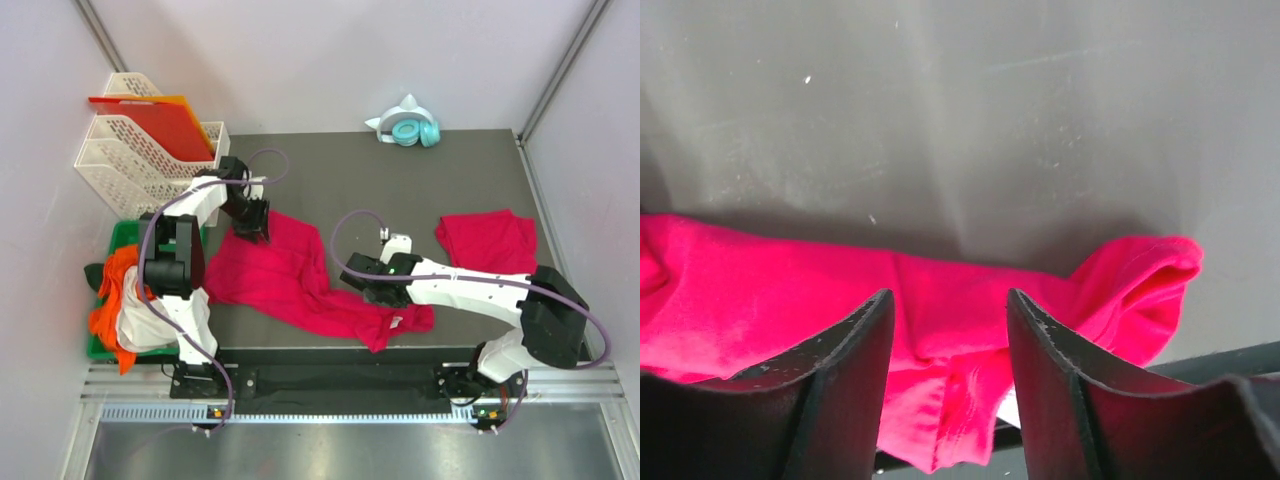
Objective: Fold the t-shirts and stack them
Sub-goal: Fold the flattened tshirt in 1/3 of the way
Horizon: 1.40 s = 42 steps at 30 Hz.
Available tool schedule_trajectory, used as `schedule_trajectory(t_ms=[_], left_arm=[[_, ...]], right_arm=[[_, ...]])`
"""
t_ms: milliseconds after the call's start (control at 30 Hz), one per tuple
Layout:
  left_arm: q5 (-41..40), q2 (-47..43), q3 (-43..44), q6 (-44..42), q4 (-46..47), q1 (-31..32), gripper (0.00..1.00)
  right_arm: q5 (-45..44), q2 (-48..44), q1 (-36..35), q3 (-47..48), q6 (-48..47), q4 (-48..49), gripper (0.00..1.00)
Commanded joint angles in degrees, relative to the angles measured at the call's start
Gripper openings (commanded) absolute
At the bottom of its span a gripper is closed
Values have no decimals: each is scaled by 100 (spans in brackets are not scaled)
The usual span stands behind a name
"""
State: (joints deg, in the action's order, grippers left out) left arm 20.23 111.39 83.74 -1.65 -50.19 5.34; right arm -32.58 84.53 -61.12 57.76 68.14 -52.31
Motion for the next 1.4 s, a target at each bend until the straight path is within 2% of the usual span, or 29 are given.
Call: schedule_trajectory(t_ms=[0,300,467,633,933,1100,1367], left_arm=[[148,-197,-16,-98,80,2,46],[139,-206,-104,-195,80,2,46],[139,-232,-113,-213,63,2,46],[104,-276,-148,-248,45,2,46],[122,-285,-271,-239,106,2,46],[122,-267,-271,-222,98,2,46],[139,-294,-297,-187,106,2,46]], right_arm=[[225,159,-110,104,261,-7,48],[77,775,-778,385,674,-218,46],[15,775,-796,526,526,80,45],[295,1118,-848,667,288,160,44],[718,1346,-1270,377,472,450,44],[262,1154,-1279,613,621,205,45],[-222,1091,-858,974,543,-130,47]])
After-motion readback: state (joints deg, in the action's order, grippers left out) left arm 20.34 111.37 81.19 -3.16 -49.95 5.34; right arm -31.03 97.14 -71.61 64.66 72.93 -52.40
